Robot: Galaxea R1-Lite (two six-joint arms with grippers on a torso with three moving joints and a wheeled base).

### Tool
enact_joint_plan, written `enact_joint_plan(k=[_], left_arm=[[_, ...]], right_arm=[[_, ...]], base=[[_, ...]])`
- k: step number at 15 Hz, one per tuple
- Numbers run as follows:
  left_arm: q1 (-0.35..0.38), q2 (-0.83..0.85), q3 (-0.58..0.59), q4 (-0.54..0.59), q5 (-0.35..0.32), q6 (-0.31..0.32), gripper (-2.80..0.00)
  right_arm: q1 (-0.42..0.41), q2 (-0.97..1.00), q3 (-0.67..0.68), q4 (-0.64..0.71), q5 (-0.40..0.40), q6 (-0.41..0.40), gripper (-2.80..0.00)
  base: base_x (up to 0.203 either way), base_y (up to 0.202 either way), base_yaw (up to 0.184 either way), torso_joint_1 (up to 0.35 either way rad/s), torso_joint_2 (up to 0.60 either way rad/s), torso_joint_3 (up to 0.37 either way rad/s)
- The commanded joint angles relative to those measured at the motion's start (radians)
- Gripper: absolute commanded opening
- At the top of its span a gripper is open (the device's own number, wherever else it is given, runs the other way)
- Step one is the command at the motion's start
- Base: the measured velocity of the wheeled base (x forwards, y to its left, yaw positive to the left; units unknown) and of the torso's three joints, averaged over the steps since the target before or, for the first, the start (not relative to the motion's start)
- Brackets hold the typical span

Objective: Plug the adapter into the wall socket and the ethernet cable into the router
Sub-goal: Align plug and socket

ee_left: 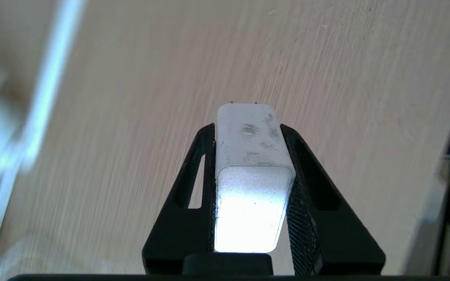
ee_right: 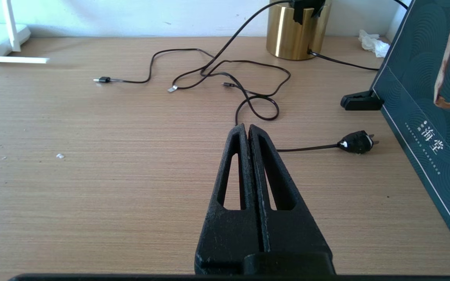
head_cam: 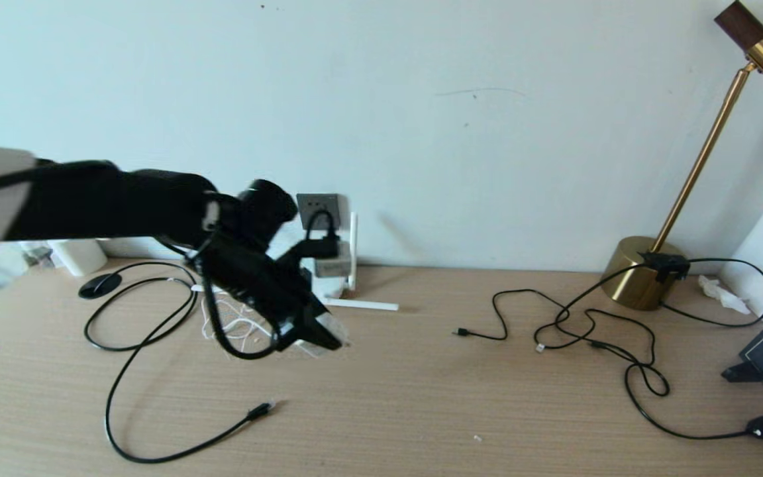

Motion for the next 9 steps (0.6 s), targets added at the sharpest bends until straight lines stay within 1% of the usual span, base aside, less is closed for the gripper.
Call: enact_joint_plan(k=[1,3,4,5,7,8,9], left_arm=[[0.205,-0.208,0.112,-0.003,-0.098,0.008,-2.8],[0.36,-0.305,0.21,-0.007,-0.223,0.016,-2.8],[0.422,-0.348,0.274,-0.006,-0.283,0.027,-2.8],[0.465,-0.385,0.337,-0.005,-0.325,0.04,-2.8],[0.512,-0.495,0.46,-0.002,-0.362,0.064,-2.8],[0.523,-0.532,0.501,-0.002,-0.37,0.07,-2.8],[0.527,-0.539,0.504,-0.005,-0.376,0.063,-2.8]], right_arm=[[0.001,0.001,0.0,-0.001,0.0,0.0,-2.8],[-0.001,0.001,0.0,-0.001,0.0,0.0,-2.8],[0.0,0.0,0.0,-0.001,0.0,0.0,-2.8],[0.001,0.0,0.0,-0.001,0.0,0.0,-2.8],[0.0,0.0,0.0,-0.001,0.0,0.0,-2.8],[0.0,0.0,0.0,-0.001,0.0,0.0,-2.8],[0.0,0.0,0.0,-0.001,0.0,0.0,-2.8]], base=[[0.0,0.0,0.0,0.0,0.0,0.0],[0.0,0.0,0.0,0.0,0.0,0.0],[0.0,0.0,0.0,0.0,0.0,0.0],[0.0,0.0,0.0,0.0,0.0,0.0],[0.0,0.0,0.0,0.0,0.0,0.0],[0.0,0.0,0.0,0.0,0.0,0.0],[0.0,0.0,0.0,0.0,0.0,0.0]])
